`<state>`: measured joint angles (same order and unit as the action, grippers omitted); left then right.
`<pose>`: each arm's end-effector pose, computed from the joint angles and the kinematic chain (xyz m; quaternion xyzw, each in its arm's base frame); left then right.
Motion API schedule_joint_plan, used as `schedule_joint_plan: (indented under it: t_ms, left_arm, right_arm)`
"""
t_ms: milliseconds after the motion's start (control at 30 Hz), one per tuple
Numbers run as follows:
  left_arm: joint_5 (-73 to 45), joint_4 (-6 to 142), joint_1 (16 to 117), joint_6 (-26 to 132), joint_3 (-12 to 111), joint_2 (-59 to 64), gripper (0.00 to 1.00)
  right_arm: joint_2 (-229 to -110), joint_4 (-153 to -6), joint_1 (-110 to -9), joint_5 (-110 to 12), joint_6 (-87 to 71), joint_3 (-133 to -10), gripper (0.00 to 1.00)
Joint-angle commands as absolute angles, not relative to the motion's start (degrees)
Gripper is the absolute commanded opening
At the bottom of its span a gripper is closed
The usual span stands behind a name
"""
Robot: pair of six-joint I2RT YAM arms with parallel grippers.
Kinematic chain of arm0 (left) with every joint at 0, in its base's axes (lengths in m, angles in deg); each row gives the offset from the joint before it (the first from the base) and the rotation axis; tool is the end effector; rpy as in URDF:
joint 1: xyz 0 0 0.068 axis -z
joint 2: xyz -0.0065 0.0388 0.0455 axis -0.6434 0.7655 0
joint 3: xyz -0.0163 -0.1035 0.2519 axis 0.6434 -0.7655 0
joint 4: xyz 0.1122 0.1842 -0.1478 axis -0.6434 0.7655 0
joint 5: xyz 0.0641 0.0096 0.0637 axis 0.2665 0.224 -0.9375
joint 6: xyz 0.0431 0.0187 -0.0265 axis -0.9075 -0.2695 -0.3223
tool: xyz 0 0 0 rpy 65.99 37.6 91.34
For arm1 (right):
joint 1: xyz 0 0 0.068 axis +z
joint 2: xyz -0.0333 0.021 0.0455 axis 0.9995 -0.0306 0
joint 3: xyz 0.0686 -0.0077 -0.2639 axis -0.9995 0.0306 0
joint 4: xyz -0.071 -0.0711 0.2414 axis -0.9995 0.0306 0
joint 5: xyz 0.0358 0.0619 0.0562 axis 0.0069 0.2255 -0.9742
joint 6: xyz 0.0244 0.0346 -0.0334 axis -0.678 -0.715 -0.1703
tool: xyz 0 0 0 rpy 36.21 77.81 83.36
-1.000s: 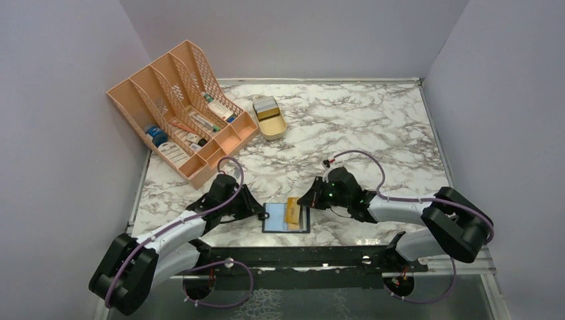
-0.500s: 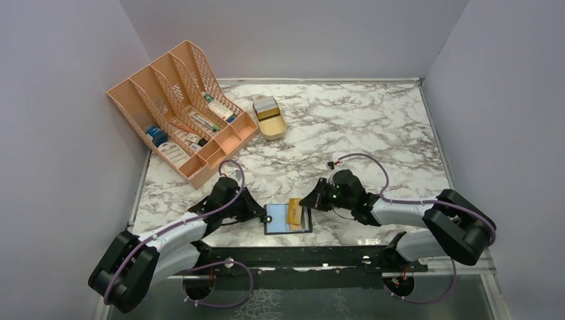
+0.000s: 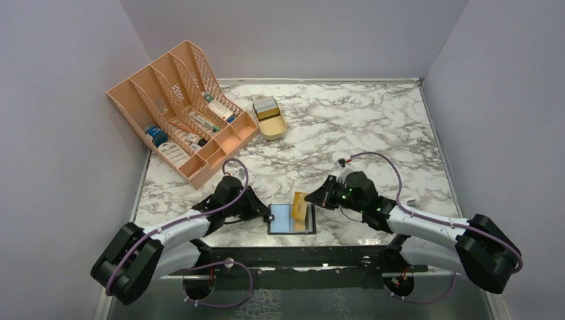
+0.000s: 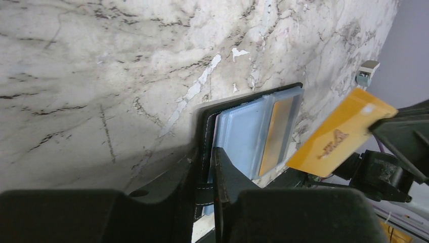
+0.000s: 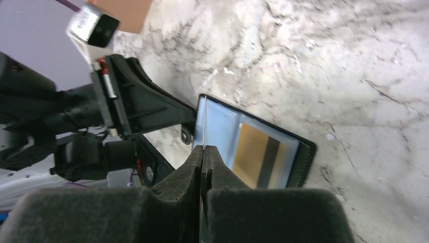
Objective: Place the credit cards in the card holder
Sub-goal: Insert the credit card into the card holder.
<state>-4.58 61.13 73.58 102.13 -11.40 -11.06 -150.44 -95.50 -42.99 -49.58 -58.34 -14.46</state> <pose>0.1432 -0.1077 0.1256 -0.1462 0.8899 -0.3937 0.1778 0.1454 0.1544 0.1728 0.0483 0.8517 0.4433 0.2752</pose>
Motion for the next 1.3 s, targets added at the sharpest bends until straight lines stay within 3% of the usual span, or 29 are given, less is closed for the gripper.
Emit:
schedule_joint_plan:
  t_ms: [0, 600, 1267]
  left_arm:
    - [-3.80, 58.87, 74.39, 102.85, -10.43, -10.94, 0.20]
    - [-3.37, 63.14, 74.59, 101.09, -13.51, -15.11, 0.24]
    - [-3.63, 62.94, 74.59, 100.94, -13.39, -15.94, 0.24]
  right_arm:
    - [-151.62, -95.99, -43.29, -49.48, -59.63, -12.41, 0.01]
    - [-161.10, -106.40, -43.25, -55.35, -63.56, -12.04, 0.01]
    - [-166.41, -103.92, -43.26, -57.68, -61.35, -12.87, 0.01]
